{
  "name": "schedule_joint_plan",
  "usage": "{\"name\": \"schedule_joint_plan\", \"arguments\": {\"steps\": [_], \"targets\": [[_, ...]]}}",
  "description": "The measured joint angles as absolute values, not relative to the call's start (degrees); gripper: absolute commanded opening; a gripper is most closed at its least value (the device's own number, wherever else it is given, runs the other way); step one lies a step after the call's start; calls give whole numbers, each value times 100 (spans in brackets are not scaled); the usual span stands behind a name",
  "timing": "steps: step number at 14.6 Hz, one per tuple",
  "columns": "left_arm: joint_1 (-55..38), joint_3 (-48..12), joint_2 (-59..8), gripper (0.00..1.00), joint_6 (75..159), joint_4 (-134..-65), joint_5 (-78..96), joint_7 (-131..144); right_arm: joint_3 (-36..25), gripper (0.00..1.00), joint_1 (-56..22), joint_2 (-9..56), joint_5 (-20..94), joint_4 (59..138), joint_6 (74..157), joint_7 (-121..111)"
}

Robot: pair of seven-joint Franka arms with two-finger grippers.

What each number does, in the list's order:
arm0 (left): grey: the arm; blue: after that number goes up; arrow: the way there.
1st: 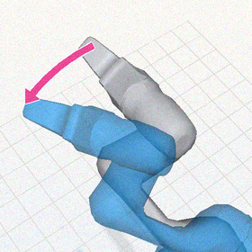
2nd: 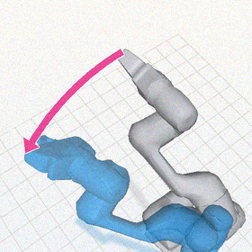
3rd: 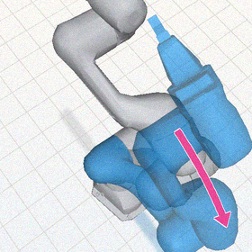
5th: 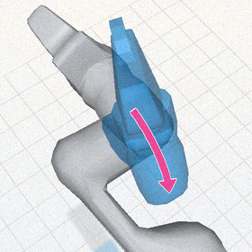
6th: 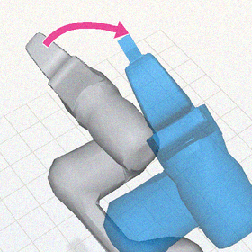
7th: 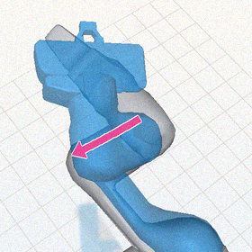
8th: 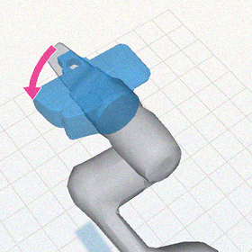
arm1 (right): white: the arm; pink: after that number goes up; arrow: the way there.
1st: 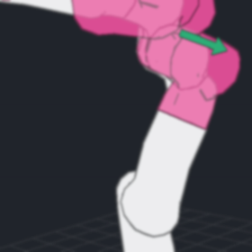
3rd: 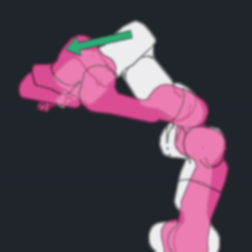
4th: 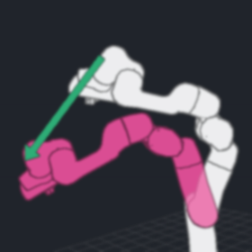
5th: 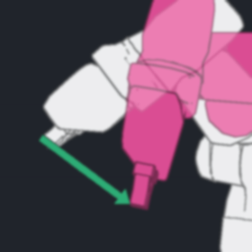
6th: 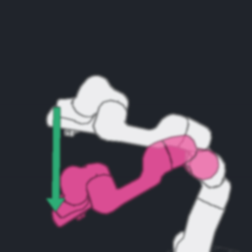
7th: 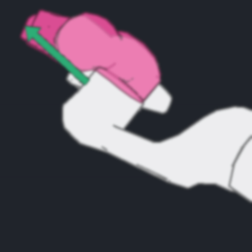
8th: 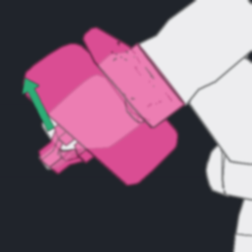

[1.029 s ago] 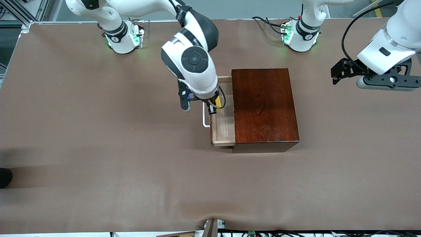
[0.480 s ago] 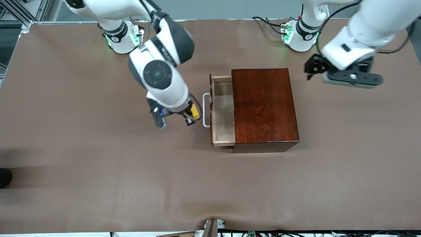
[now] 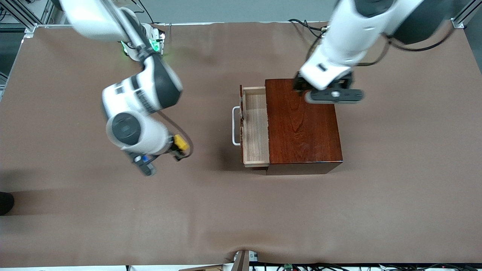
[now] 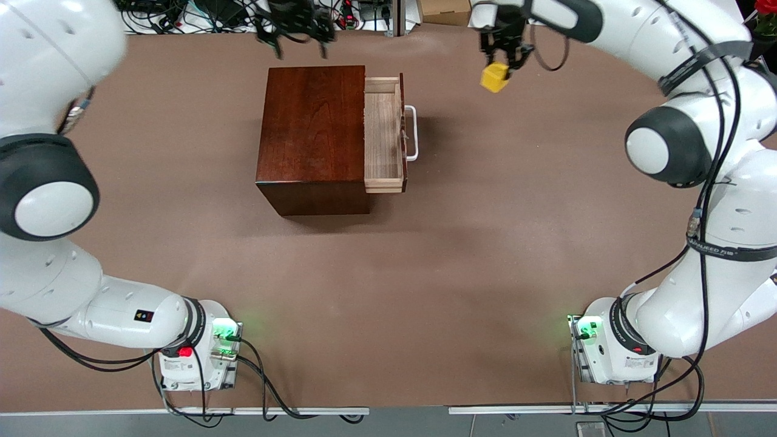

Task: Open drawer, take yellow block, close drawer
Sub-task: 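Lift the yellow cube out and place it on the table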

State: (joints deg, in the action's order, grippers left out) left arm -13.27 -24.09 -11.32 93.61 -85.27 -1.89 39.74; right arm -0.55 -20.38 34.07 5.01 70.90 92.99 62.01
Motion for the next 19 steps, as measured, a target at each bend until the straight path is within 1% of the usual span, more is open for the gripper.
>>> {"name": "schedule_joint_plan", "arguments": {"steps": [3,5,8,10,12,14,16,19], "targets": [[-1933,-2418,-1606,100,9961,-8442,-278,5465,-63,0,-1440,3332,496,7194,9192,4911],[-2331,-2406,-1990,100,10254,-8214,-511,6493,-65,0,-1088,3265,483,7406,9189,4218],[-2888,-2378,-2663,100,10791,-7697,-921,7972,-63,0,-783,3145,287,7806,9341,3493],[-3135,-2335,-3018,100,11313,-7545,-1081,8794,-63,0,-667,3065,186,8097,9579,3057],[-3452,-2055,-3293,100,11771,-7489,-1186,9430,-66,0,-465,2939,141,8577,10083,2553],[-4073,-1408,-3559,100,12052,-7385,-1200,9840,-67,0,-176,2763,128,9253,10766,1909],[-4746,-797,-3882,100,12190,-7155,-1200,10349,-66,0,52,2643,127,9772,11135,1477],[-5132,-541,-4341,100,12397,-6897,-1200,10952,-66,0,229,2561,-3,10225,11414,1115]]}}
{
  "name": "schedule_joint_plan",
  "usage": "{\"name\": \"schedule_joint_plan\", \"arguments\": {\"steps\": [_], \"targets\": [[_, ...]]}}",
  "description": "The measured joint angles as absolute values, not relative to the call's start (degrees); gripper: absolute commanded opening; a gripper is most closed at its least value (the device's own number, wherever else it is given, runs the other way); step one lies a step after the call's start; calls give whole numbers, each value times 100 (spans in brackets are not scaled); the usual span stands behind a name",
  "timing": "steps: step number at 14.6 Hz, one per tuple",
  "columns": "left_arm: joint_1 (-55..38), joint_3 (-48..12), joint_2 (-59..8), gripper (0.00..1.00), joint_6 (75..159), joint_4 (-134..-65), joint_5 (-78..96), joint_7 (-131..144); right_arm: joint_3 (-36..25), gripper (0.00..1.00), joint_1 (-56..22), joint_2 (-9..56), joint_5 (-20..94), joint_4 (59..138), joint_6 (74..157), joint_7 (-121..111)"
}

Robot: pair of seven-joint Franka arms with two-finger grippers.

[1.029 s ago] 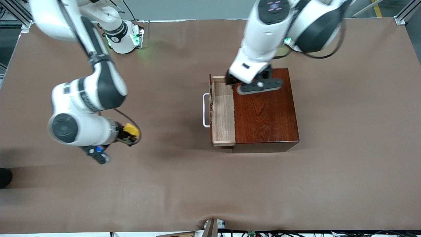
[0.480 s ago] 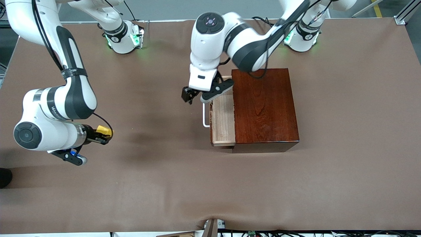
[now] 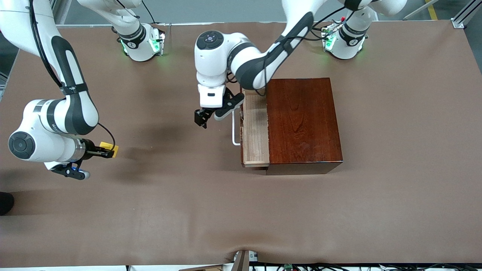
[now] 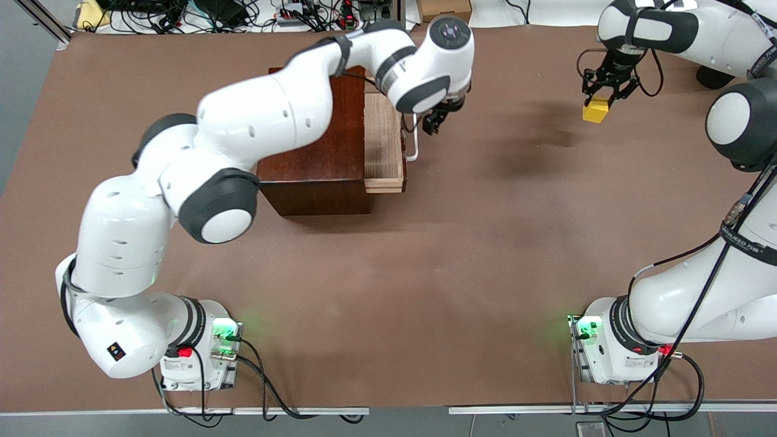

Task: Open drawer, take yellow block, close drawer
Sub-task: 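Lift the yellow cube out and place it on the table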

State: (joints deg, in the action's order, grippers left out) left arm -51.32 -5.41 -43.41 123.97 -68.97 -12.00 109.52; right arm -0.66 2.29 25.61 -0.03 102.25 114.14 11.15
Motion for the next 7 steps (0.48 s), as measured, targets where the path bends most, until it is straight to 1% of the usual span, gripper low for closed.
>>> {"name": "schedule_joint_plan", "arguments": {"steps": [3,7], "targets": [[-5355,-245,-4630,100,12475,-6856,-1200,11510,-67,0,357,2537,-54,10590,11658,801],[-5466,-149,-4705,100,12289,-6832,-1200,11837,-67,0,493,2527,-124,11443,12871,364]]}}
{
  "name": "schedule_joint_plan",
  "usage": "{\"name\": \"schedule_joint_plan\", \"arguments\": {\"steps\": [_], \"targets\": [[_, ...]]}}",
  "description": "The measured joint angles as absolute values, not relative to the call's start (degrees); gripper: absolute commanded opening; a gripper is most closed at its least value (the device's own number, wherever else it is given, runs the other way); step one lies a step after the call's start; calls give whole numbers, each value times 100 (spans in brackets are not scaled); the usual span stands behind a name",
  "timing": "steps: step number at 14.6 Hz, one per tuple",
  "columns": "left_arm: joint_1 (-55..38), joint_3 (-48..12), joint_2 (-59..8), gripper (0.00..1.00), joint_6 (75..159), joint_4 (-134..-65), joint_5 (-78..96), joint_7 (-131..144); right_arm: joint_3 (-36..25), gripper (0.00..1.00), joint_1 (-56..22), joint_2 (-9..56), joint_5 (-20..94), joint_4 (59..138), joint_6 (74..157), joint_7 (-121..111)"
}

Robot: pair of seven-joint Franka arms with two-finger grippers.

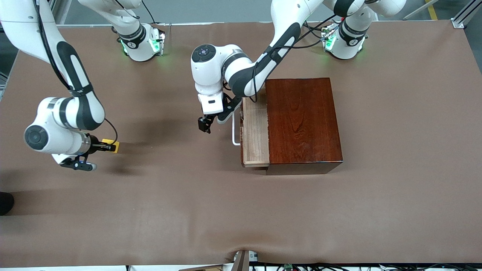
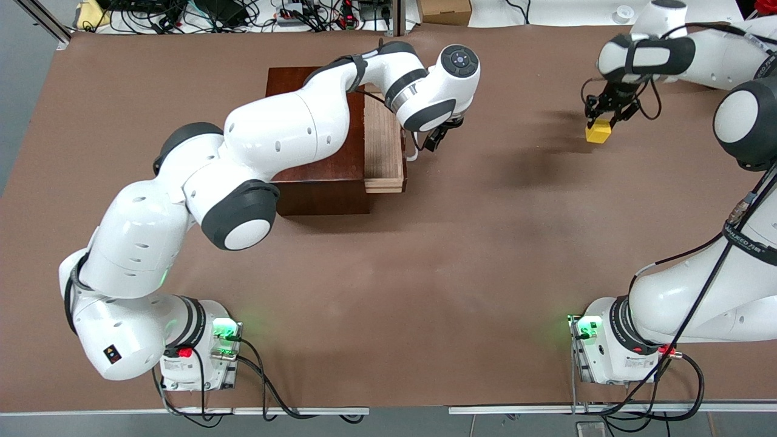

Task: Open drawer, take yellow block, close drawer
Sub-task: 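Lift the yellow cube out and place it on the table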

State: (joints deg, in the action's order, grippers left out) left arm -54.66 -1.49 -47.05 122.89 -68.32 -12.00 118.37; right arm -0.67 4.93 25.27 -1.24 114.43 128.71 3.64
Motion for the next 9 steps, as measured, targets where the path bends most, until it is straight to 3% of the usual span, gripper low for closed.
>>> {"name": "schedule_joint_plan", "arguments": {"steps": [2,4,7,9], "targets": [[-5466,-135,-4726,100,12258,-6832,-1200,11862,-67,3,620,2527,-126,11676,13131,170],[-5466,-125,-4735,100,12101,-6830,-1200,11898,-67,21,670,2523,-127,11707,13158,134],[-5464,-107,-4735,100,11688,-6802,-1200,11914,-67,71,693,2521,-127,11718,13159,139],[-5458,-101,-4734,100,11474,-6777,-1197,11937,-67,90,729,2521,-127,11728,13159,139]]}}
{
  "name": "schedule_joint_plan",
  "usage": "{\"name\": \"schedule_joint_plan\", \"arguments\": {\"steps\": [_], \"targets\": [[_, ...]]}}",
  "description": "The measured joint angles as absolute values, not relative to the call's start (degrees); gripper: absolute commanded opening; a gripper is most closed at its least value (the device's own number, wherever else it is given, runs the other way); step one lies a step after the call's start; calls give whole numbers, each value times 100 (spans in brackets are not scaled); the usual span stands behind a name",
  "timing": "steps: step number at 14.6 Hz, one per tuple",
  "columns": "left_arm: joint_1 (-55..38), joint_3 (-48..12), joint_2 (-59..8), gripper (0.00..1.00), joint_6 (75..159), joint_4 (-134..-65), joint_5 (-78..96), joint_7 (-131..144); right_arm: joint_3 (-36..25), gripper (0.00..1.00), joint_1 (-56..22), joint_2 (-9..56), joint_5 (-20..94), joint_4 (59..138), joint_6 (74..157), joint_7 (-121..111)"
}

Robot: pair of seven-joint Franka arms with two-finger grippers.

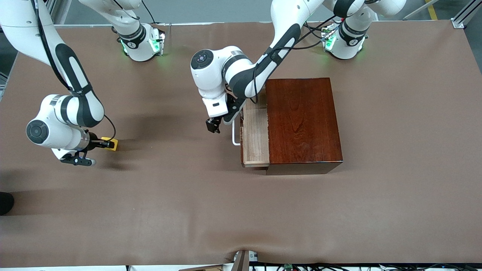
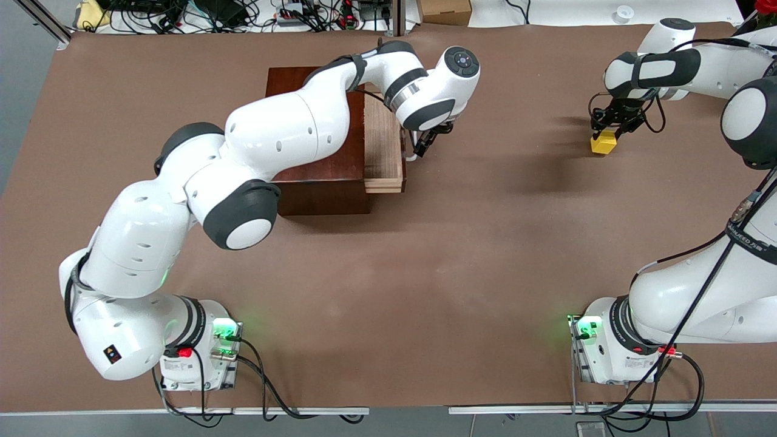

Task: Open drawer, take yellow block, close drawer
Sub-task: 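Lift the yellow cube out and place it on the table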

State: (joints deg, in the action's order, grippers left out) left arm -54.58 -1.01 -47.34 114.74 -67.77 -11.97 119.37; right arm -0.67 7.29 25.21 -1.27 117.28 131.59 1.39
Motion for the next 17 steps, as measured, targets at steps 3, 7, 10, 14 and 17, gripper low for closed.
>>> {"name": "schedule_joint_plan", "arguments": {"steps": [3,7,10,14,17], "targets": [[-5409,-89,-4733,100,11131,-6725,-1196,11991,-65,100,748,2521,-127,11732,13156,139],[-5180,-74,-4704,100,10438,-6685,-1135,11991,-5,100,747,2487,-127,11623,12981,139],[-5110,-74,-4700,100,10279,-6682,-1055,11991,51,100,744,2388,-127,11132,12319,139],[-4981,-70,-4699,100,10142,-6681,-1001,11992,131,100,703,2225,-127,9994,10902,139],[-4914,-71,-4699,100,10075,-6681,-976,11994,171,100,526,2159,-127,9043,9884,147]]}}
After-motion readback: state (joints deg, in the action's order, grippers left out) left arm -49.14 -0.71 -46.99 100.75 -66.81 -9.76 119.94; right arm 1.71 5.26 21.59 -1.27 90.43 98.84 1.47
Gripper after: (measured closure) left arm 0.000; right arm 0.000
